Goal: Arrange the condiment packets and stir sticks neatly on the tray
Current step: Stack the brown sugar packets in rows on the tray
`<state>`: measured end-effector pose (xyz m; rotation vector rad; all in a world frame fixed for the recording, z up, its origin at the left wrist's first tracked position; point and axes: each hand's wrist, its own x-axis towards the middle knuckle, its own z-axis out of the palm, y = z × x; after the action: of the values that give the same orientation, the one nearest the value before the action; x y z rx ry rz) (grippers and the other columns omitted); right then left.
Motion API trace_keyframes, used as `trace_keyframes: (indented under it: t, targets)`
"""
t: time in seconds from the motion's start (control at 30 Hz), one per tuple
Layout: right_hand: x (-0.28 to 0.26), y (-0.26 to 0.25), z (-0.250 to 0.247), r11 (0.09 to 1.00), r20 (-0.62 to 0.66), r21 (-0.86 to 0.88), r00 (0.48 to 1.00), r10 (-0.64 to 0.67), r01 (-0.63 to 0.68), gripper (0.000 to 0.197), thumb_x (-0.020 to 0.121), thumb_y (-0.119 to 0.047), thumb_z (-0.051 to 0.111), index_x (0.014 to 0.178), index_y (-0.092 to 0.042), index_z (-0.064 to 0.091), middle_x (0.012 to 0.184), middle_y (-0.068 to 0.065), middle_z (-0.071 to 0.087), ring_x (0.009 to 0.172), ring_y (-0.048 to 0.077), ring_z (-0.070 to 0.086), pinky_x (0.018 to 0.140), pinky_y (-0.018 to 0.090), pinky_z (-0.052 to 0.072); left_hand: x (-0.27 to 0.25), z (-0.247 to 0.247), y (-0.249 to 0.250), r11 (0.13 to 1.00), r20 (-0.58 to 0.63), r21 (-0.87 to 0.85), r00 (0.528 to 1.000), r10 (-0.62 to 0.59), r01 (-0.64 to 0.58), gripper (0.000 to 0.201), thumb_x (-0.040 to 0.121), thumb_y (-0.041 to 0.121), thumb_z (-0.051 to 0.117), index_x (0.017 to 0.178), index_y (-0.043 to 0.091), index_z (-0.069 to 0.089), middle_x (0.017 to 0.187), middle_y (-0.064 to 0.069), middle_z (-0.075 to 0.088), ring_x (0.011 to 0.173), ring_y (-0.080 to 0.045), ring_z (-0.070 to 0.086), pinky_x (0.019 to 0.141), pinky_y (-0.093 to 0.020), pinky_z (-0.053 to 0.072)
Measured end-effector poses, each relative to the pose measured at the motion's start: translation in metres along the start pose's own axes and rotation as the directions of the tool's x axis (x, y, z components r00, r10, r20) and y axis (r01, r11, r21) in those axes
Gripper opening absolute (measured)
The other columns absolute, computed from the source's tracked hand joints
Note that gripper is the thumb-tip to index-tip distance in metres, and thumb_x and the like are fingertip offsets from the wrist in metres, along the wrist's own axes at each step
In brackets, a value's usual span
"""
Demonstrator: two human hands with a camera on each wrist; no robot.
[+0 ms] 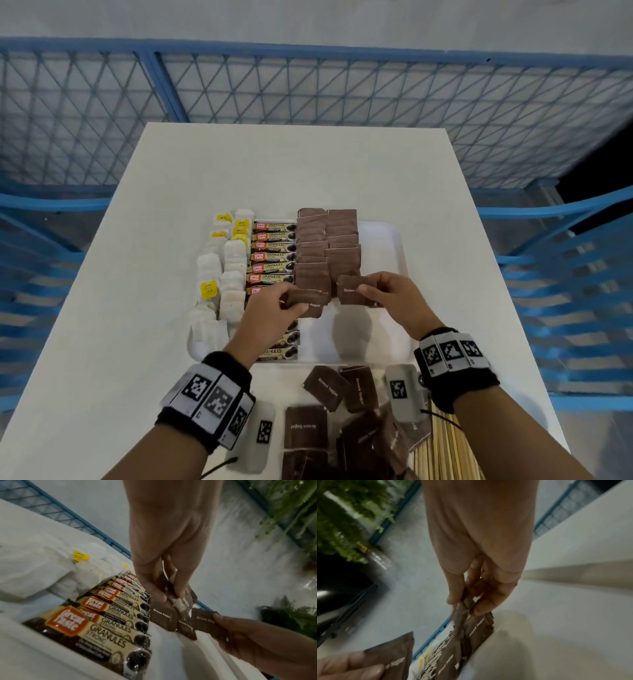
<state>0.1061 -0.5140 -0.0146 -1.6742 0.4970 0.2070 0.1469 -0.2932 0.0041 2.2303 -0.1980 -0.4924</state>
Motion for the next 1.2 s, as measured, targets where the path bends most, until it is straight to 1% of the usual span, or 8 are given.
trace_keyframes:
  t: [0.13,0.27,0.4,0.63,0.73,0.97,1.07,1.2]
  targets:
    - [0.012,0.000,0.003,0.996,-0.024,-0.086,0.999,-0.022,0.020,0.009,0.083,-0.005,0.067,0.082,-0.012,0.062,0.072,0.002,0.060,0.059,0.012,0.055,0.059,0.018,0.051,0.015,0.008,-0.002,0.996,0.047,0.081,0.998,0.032,-0.035,0.012,0.082,0.016,0.070,0.092,0.015,0.066,0.084,0.000,0.067,0.079,-0.016,0.061,0.063,-0.017,0.039]
    - [0.026,0.011,0.007,0.962,-0.128,-0.272,0.991,-0.042,0.005,0.015,0.077,-0.011,0.073,0.078,-0.020,0.062,0.072,0.000,0.061,0.070,0.015,0.057,0.069,0.025,0.049,0.025,0.016,-0.001,0.989,0.076,0.131,0.995,0.059,-0.068,0.008,0.081,0.013,0.069,0.089,0.013,0.066,0.079,0.001,0.064,0.077,-0.014,0.058,0.066,-0.023,0.037]
    - [0.032,0.016,0.011,0.926,-0.173,-0.376,0.983,-0.059,-0.011,0.014,0.077,-0.017,0.074,0.083,-0.017,0.062,0.075,0.003,0.061,0.072,0.016,0.057,0.062,0.016,0.044,0.033,0.021,-0.004,0.984,0.090,0.150,0.993,0.082,-0.095,0.008,0.080,0.011,0.069,0.086,0.009,0.064,0.077,-0.002,0.061,0.074,-0.016,0.055,0.060,-0.022,0.035]
    - [0.030,0.009,0.018,0.852,-0.174,-0.523,0.976,-0.133,0.023,0.017,0.078,-0.021,0.073,0.083,-0.014,0.058,0.074,0.001,0.060,0.065,0.009,0.051,0.054,0.006,0.040,0.039,0.026,-0.010,0.862,0.044,0.480,0.986,0.159,-0.160,0.028,0.084,0.030,0.066,0.105,0.013,0.060,0.104,-0.005,0.052,0.097,-0.021,0.052,0.080,-0.029,0.041]
    - [0.030,0.010,0.019,0.836,-0.165,-0.548,0.978,-0.126,0.015,0.019,0.080,-0.021,0.071,0.087,-0.015,0.054,0.074,-0.003,0.055,0.068,0.010,0.051,0.052,0.009,0.035,0.038,0.027,-0.009,0.810,0.012,0.559,0.978,0.207,-0.178,0.031,0.085,0.034,0.063,0.109,0.016,0.055,0.110,-0.004,0.052,0.102,-0.020,0.051,0.082,-0.028,0.040]
    - [0.017,0.006,0.015,0.817,-0.202,-0.573,0.954,-0.223,0.070,0.030,0.083,-0.026,0.067,0.107,-0.013,0.055,0.097,-0.001,0.049,0.079,0.007,0.048,0.074,0.018,0.037,0.024,0.023,-0.004,0.816,-0.036,0.539,0.962,0.270,-0.209,0.030,0.085,0.029,0.062,0.109,0.013,0.056,0.108,-0.009,0.050,0.100,-0.024,0.051,0.082,-0.030,0.041]
    - [-0.005,0.005,0.010,0.788,-0.147,-0.608,0.961,-0.234,0.099,0.013,0.086,-0.022,0.062,0.098,-0.017,0.059,0.085,-0.005,0.052,0.068,0.001,0.046,0.064,0.009,0.035,0.001,0.016,-0.006,0.856,0.038,0.438,0.957,0.287,-0.274,0.022,0.083,0.021,0.064,0.101,0.010,0.060,0.103,-0.008,0.048,0.090,-0.022,0.052,0.076,-0.027,0.039]
    - [-0.053,0.009,0.009,0.767,0.005,-0.615,0.973,-0.230,0.184,0.003,0.087,-0.019,0.062,0.089,-0.018,0.064,0.076,-0.009,0.055,0.065,0.002,0.049,0.063,0.005,0.039,-0.042,0.007,-0.021,0.861,0.367,0.348,0.899,0.238,-0.370,0.020,0.088,0.026,0.059,0.106,0.017,0.057,0.102,0.006,0.043,0.092,-0.011,0.049,0.079,-0.023,0.039]
